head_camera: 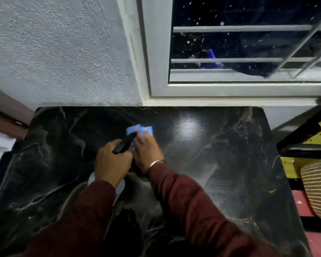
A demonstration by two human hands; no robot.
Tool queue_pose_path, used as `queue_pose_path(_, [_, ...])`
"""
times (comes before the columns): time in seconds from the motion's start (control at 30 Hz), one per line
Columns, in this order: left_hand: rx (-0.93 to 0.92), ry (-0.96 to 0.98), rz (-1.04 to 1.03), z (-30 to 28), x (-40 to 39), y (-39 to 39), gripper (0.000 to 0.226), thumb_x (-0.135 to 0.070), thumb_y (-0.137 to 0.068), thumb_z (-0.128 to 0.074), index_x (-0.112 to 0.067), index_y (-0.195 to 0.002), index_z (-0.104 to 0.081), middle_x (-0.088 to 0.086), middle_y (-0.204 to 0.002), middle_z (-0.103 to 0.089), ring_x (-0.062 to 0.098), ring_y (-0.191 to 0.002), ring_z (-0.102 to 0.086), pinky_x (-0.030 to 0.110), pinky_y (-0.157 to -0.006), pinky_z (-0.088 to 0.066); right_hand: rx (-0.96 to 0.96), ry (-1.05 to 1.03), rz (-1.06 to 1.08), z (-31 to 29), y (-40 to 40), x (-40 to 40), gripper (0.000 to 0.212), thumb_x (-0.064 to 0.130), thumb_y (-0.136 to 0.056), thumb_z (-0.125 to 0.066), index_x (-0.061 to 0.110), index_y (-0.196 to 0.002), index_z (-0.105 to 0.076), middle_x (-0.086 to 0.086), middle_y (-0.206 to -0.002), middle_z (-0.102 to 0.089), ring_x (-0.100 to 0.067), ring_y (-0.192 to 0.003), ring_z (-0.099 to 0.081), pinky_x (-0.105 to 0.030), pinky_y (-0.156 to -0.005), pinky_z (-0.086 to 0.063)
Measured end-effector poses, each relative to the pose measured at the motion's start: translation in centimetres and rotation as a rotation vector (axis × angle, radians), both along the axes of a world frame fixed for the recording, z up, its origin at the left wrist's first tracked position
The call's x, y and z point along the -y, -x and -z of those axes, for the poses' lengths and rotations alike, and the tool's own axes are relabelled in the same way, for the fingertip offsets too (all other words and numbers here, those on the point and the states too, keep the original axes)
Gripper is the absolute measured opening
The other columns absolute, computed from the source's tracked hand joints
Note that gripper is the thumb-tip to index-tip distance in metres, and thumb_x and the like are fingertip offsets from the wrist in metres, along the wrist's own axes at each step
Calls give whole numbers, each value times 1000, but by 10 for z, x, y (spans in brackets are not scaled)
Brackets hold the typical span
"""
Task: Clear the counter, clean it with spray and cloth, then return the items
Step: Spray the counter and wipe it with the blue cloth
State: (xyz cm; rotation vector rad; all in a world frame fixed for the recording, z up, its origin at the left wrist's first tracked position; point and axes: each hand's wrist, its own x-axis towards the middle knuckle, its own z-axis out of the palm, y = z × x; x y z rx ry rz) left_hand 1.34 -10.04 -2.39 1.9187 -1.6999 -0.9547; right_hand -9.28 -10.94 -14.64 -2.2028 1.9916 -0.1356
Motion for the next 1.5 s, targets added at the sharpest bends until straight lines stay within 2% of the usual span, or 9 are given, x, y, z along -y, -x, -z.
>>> queue_pose_path(0.13, [-17,-14,-4,-7,1,10,17,-30,-76,-61,-20,-62,-63,2,-57,-61,29,-63,-61,38,-62,-48,130,-30,-230,6,29,-29,59,39,-87,-33,9,-137,-46,-15,-143,-46,-37,-133,-39,-49,-112,-30])
queue_pose_path(0.33, [9,13,9,-10,-4,14,26,-16,-86,-63,-11,-60,-57,8,-58,-59,30,-62,-58,36,-59,-42,83,95,619,-8,225,-73,45,14,-86,-39,-6,-125,-51,-30,-129,-52,-49,-116,-50,-53,-100,-40])
queue_pose_path(0.5, [0,4,39,-14,-11,3,24,-17,-85,-64,-13,-62,-60,6,-61,-61,29,-64,-59,36,-62,-44,73,117,882,-14,200,-116,53,20,-89,-32,-12,-127,-48,-34,-133,-46,-56,-120,-42,-58,-105,-33])
queue_pose_path(0.77, [17,60,93,-17,-13,-44,18,-28,-80,-61,-16,-66,-61,6,-67,-65,32,-70,-61,37,-64,-48,89,48,95,-2,-75,-116,55,30,-92,-34,9,-141,-43,-9,-147,-42,-35,-137,-34,-47,-113,-29])
queue_pose_path(0.87, [43,58,97,-20,-15,-67,20,-27,-83,-62,-16,-66,-60,7,-67,-62,36,-72,-60,35,-64,-43,135,-4,-204,-3,-70,-155,52,27,-93,-38,13,-144,-38,-4,-150,-39,-30,-140,-31,-42,-116,-24])
queue_pose_path(1.07, [-19,62,97,-32,-26,-104,31,-18,-86,-65,-16,-58,-55,3,-55,-54,33,-60,-55,34,-56,-37,89,96,667,-6,90,-182,56,25,-89,-31,-7,-131,-49,-27,-138,-47,-48,-125,-45,-56,-106,-35])
queue_pose_path(1.2, [-23,53,92,-28,-30,-143,21,-22,-84,-64,-13,-66,-62,7,-59,-60,34,-62,-59,40,-58,-47,93,80,912,-8,26,-152,57,23,-90,-27,-12,-133,-43,-30,-141,-41,-51,-130,-34,-56,-113,-22])
queue_pose_path(1.3, [11,40,56,-28,-33,-173,19,-22,-84,-63,-13,-67,-64,6,-61,-61,32,-64,-60,39,-60,-48,90,125,707,-9,-92,-113,53,21,-88,-34,-8,-129,-50,-26,-136,-49,-51,-126,-42,-53,-110,-28])
queue_pose_path(1.5, [82,60,-23,-29,-27,-225,16,-26,-84,-63,-14,-75,-69,7,-71,-68,34,-75,-64,38,-71,-52,31,-59,-277,-5,-262,-144,53,33,-93,-39,14,-142,-41,-5,-148,-42,-30,-141,-29,-44,-118,-17])
